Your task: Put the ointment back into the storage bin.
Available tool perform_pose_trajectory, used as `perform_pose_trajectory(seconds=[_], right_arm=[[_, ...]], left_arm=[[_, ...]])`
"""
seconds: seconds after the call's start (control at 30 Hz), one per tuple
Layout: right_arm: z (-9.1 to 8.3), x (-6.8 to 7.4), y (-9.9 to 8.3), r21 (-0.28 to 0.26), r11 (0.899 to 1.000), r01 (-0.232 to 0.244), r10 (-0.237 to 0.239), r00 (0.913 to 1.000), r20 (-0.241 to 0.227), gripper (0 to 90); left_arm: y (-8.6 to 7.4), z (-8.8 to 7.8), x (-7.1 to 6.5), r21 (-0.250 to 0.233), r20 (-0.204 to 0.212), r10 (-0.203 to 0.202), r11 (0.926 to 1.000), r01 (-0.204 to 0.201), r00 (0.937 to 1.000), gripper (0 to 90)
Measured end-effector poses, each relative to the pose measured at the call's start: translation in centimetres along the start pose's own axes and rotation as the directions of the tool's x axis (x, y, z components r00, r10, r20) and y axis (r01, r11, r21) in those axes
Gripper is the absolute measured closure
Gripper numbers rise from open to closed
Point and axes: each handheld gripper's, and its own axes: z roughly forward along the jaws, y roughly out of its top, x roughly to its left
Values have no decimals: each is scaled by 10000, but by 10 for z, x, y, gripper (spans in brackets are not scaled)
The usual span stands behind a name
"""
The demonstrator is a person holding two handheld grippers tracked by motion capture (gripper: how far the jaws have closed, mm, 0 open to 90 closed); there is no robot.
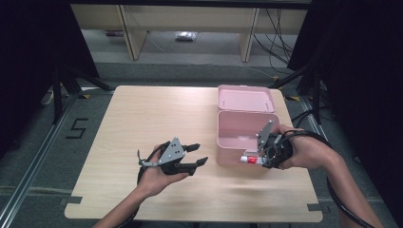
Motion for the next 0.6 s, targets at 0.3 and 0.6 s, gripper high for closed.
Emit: perform_pose_trajectory(seconds=[0.3,0.6], right_arm=[[-5,-8,1,19,10000,-86,86,10000,-16,714],[-7,-21,4,-60,9995,306,-306,9995,-1,714]], left_arm=[[2,-1,1,-4,-26,34,10000,-34,10000,459],[2,-1,2,4,-31,44,10000,-44,10000,459]])
